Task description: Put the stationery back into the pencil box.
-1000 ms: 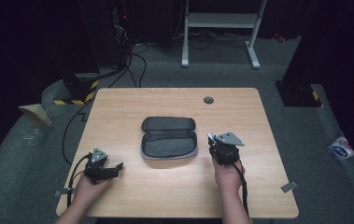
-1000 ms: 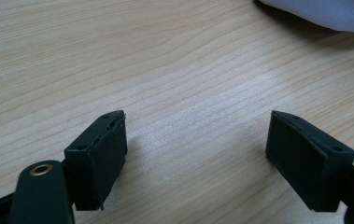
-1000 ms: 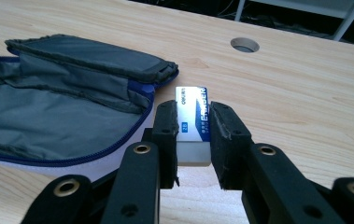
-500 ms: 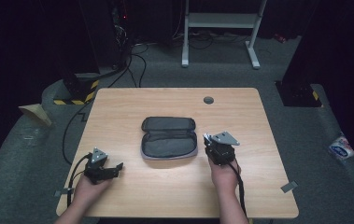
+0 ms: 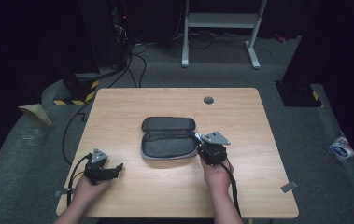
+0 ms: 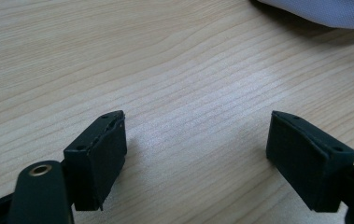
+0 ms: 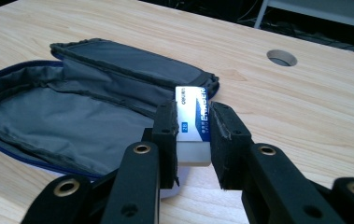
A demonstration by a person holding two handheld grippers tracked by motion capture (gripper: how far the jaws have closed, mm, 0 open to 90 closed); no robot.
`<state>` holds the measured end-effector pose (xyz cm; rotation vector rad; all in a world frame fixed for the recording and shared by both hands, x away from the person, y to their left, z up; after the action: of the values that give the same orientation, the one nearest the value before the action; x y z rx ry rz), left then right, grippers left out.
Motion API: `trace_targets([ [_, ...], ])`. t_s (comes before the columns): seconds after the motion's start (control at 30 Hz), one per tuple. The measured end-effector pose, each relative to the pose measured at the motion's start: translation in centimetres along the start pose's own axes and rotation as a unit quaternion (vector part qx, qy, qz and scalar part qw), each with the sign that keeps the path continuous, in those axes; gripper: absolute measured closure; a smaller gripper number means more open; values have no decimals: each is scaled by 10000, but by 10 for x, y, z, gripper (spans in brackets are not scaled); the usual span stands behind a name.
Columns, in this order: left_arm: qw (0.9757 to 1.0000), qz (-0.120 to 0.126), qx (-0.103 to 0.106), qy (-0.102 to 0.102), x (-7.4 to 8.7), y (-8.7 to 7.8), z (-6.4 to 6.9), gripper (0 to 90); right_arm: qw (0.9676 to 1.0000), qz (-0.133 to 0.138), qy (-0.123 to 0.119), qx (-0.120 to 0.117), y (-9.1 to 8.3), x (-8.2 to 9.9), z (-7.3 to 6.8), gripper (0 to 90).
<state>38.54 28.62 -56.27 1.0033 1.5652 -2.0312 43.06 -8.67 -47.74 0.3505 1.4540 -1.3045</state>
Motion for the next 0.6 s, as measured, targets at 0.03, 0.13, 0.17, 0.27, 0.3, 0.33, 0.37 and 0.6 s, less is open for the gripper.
trace_targets([
  [0.03,10000,-1,0,1,0,0,0,205,10000,-5,-22,-4,1,-1,-1,727],
  [0.13,10000,0,1,-2,0,0,0,205,10000,-15,-46,-63,3,-3,-6,727],
  [0.17,10000,0,-1,8,0,0,0,205,9999,-12,-55,-89,3,-5,-8,728],
  [0.27,10000,-1,2,6,0,0,0,205,9999,34,-76,-137,5,-8,-12,727],
  [0.3,10000,-1,1,7,0,0,0,205,9998,36,-88,-154,6,-9,-13,727],
  [0.33,10000,0,4,3,0,0,0,205,9998,38,-109,-179,7,-10,-14,728],
  [0.37,10000,-1,4,2,0,0,0,205,9997,36,-116,-197,9,-11,-16,727],
  [0.6,10000,-1,-3,19,0,0,0,205,9992,-11,-206,-353,19,-13,-29,727],
])
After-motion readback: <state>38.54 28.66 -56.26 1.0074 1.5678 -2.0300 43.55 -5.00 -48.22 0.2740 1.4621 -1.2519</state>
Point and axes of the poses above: each handheld gripper's, and its own axes: y roughly forward along the jaws, x roughly out of its underside, z roughly to its right, the point moved 5 cm from there along y, roughly forward along the jaws, and after that the axes turned 10 degrees about -y, right-handed, at the moved point
